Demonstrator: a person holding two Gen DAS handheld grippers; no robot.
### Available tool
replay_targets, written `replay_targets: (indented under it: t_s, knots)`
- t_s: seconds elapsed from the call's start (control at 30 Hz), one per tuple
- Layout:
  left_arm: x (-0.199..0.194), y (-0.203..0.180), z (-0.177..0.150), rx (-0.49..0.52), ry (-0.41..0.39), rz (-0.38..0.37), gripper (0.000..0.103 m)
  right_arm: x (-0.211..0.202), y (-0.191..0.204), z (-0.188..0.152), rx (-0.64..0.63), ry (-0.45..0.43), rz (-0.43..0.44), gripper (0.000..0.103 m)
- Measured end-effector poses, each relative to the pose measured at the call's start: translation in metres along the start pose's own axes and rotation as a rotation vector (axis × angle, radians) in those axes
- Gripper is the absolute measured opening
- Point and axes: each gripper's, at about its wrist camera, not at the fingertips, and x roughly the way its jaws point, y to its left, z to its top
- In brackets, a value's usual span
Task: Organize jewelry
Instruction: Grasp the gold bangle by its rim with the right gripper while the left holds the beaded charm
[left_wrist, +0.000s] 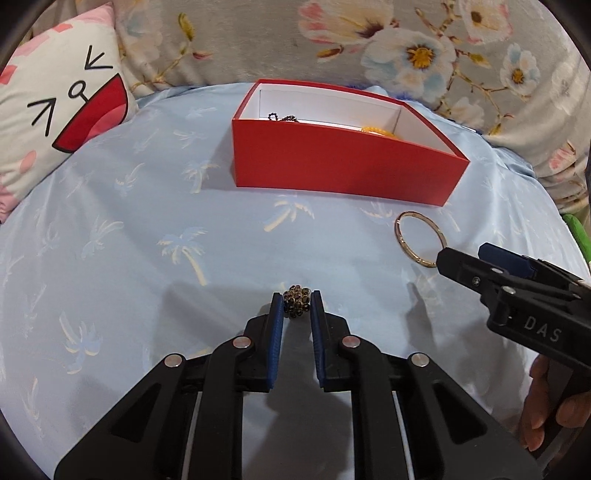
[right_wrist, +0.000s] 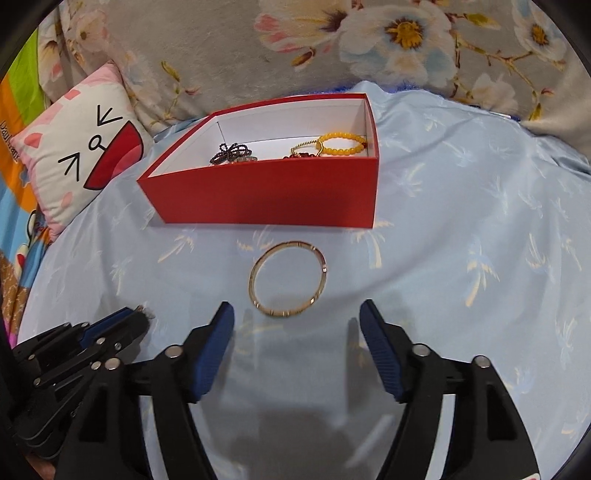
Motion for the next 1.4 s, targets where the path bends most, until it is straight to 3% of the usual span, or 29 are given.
replay_targets:
  t_s: [0.33,0.47,0.53,1.4]
  knots:
    - [0.004,0.007,0.005,-0.025,-0.001,-0.017,0.015,0.030,0.020,0.009,-0.066,0.047,-0.094,0.070]
    - [0.004,0.007,0.005,-0.025,-0.001,-0.017,0.015,0.031,0.022,0.009,-0.076,0.038,-0.111,0.061]
    - [0.004,0.007,0.005,-0.025,-0.001,-0.017,0.015,0.031,0.022,0.010,-0.077,0.033,-0.109,0.050]
    - [0.003,-0.001,0.002,-0.013,0.002,0.017,0.015,-0.007,0.017,-0.004,-0.032,0.006,-0.042,0.050]
